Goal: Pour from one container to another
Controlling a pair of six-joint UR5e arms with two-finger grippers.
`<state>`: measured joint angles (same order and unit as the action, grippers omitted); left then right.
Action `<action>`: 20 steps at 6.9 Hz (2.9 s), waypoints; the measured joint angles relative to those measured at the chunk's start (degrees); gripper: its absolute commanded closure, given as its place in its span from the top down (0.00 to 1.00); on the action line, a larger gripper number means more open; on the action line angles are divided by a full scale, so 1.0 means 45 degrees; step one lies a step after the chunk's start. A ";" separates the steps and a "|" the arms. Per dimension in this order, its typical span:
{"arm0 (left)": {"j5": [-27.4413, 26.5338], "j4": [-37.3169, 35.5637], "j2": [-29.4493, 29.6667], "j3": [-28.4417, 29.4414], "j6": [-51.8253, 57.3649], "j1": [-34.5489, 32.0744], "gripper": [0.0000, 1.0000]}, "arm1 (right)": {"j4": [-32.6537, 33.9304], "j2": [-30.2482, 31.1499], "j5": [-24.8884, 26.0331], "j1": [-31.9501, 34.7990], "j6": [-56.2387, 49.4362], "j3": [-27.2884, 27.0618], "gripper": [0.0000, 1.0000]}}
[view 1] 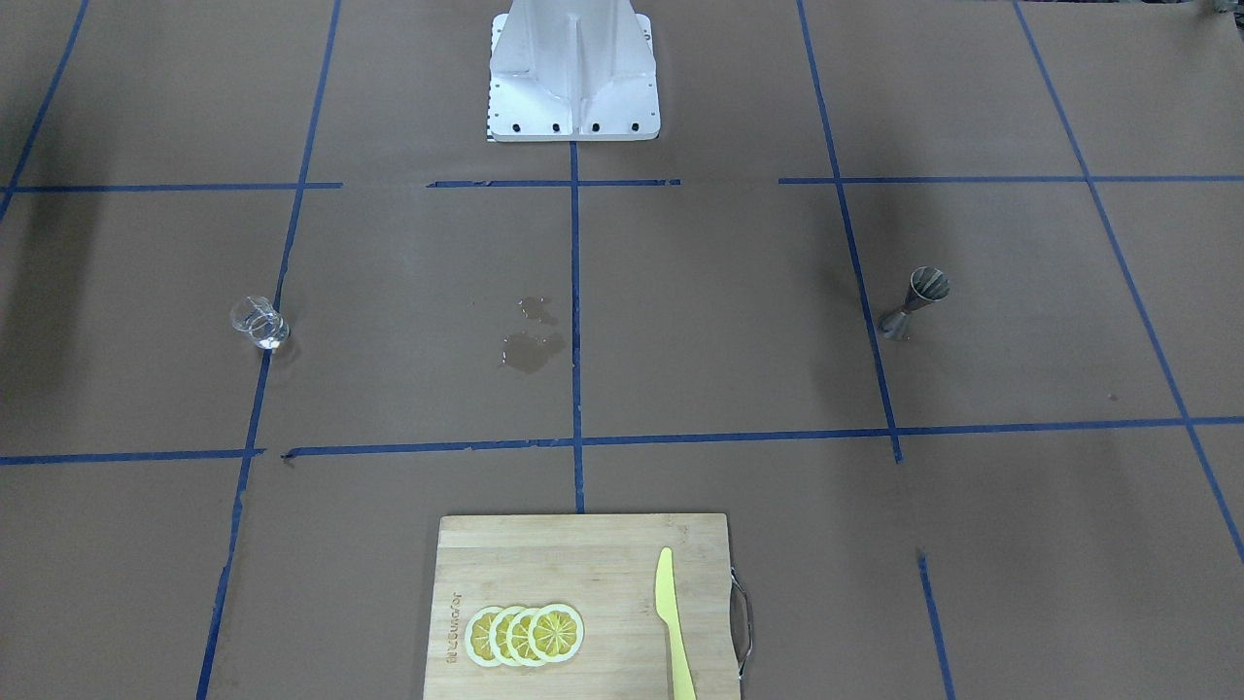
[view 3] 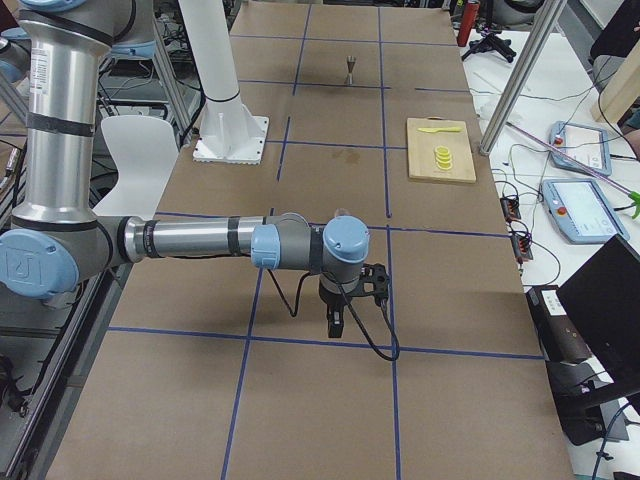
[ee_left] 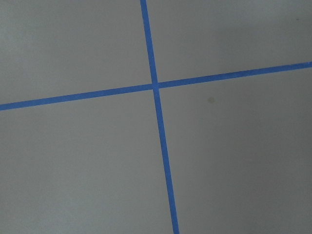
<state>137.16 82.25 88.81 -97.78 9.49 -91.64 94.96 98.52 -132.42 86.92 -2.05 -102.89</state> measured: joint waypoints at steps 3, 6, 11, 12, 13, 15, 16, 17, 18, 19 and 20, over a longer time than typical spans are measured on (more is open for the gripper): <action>0.0034 0.0237 0.0036 -0.0095 -0.0465 0.0027 1.00 | 0.0004 0.0006 0.0062 -0.0093 0.0078 -0.0011 1.00; 0.0069 0.2272 -0.0120 -0.0031 -0.0509 0.0108 1.00 | -0.0057 0.0008 -0.0168 -0.0133 0.0174 -0.0025 1.00; 0.0271 0.4706 -0.0129 -0.0109 -0.0650 0.0227 1.00 | -0.0103 -0.0005 -0.0538 -0.0169 0.0065 -0.0060 1.00; 0.0537 0.5583 -0.0115 -0.0119 -0.1329 0.0450 1.00 | -0.0105 -0.0001 -0.0608 -0.0174 0.0087 -0.0042 1.00; 0.0621 0.7031 -0.0102 -0.0110 -0.2870 0.1007 1.00 | -0.0110 0.0000 -0.0625 -0.0199 0.0123 -0.0050 1.00; -0.0968 1.1087 -0.0094 -0.0135 -0.7940 0.3394 1.00 | -0.0229 0.0000 -0.0628 -0.0269 0.0143 -0.0129 1.00; -0.2361 1.2554 -0.0107 -0.0250 -1.0483 0.4737 1.00 | -0.0576 0.0016 -0.0602 -0.0295 0.0127 -0.0129 1.00; -0.3838 1.3427 -0.0231 -0.0662 -1.2818 0.6039 1.00 | -0.1044 0.0062 -0.0567 -0.0312 0.0127 -0.0106 1.00; -0.5173 1.3777 -0.0653 -0.1492 -1.4520 0.7182 1.00 | -0.1312 0.0118 -0.0566 -0.0321 0.0140 -0.0088 1.00; -0.6651 1.3906 -0.1311 -0.2518 -1.5644 0.8219 1.00 | -0.1423 0.0143 -0.0581 -0.0327 0.0148 -0.0081 1.00; -0.8524 1.3948 -0.1957 -0.3366 -1.6181 0.9374 1.00 | -0.1479 0.0150 -0.0594 -0.0338 0.0150 -0.0076 1.00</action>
<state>98.80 145.02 80.01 -112.92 -63.32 -49.45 88.30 99.20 -135.09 85.40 -1.37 -103.23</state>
